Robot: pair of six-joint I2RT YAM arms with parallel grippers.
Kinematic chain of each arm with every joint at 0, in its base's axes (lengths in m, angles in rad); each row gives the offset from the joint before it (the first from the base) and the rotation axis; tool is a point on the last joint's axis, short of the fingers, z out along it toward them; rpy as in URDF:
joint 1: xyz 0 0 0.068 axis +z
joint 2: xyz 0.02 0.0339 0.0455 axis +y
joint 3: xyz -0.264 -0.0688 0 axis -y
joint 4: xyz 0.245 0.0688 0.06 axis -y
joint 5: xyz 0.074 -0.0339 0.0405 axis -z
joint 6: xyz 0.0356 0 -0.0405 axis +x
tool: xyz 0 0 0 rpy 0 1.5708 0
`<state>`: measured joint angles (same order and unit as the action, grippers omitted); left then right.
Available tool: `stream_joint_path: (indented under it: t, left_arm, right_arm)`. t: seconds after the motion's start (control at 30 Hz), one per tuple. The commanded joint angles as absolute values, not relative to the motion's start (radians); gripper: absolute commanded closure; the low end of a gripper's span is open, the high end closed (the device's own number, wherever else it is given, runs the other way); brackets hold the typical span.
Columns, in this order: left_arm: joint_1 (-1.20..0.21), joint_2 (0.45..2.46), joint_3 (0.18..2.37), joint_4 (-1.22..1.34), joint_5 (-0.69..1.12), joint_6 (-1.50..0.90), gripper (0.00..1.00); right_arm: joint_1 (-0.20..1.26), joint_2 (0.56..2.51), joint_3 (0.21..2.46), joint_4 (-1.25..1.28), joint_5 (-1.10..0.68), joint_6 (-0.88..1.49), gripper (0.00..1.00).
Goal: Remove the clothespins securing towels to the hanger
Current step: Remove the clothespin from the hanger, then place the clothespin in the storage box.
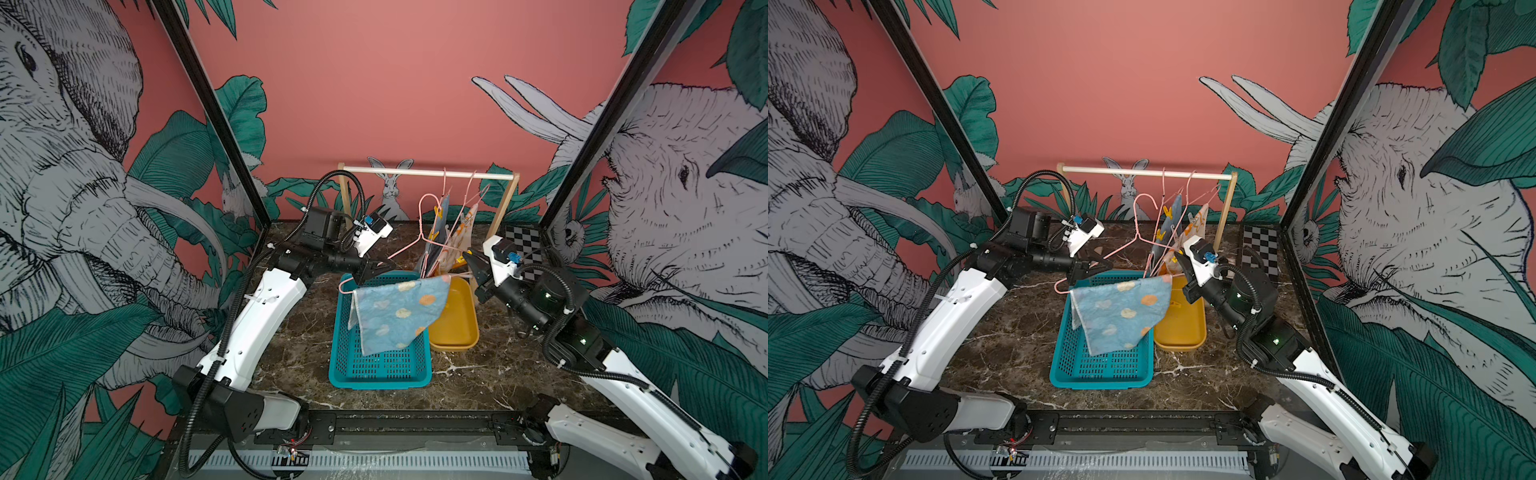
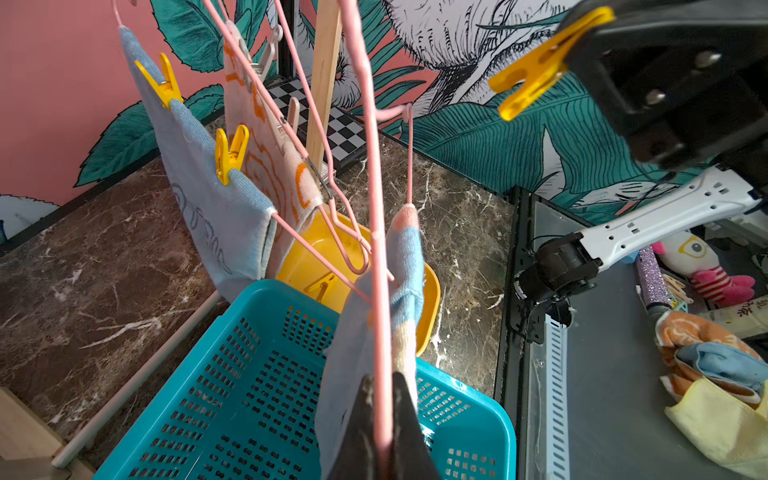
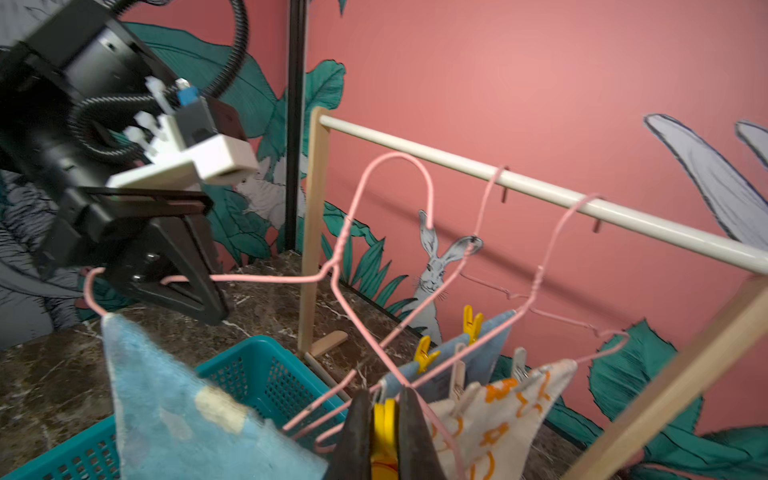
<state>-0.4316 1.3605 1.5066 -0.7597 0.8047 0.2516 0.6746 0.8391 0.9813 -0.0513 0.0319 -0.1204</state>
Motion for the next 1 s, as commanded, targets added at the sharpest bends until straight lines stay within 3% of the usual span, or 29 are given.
stream_joint_path:
  t: [0.0,0.3,0.97]
  left_arm:
    - [-0.435,1.322,1.541,-0.783,0.844,0.281,1.0]
    - [-0.435,1.293,1.56,-0.827,0.839,0.303,1.0]
    - [-0.434,1.258,1.56,-0.834,0.82,0.292,1.0]
  right_arm:
    - [0.627,0.81,0.936,-0.13,0.113,-0.054,1.0]
    - [0.527,0.816,0.826,-0.178,0.103,0.066,1.0]
    - [0.493,1.036,0.641,0.015,0.042,0.229,0.97]
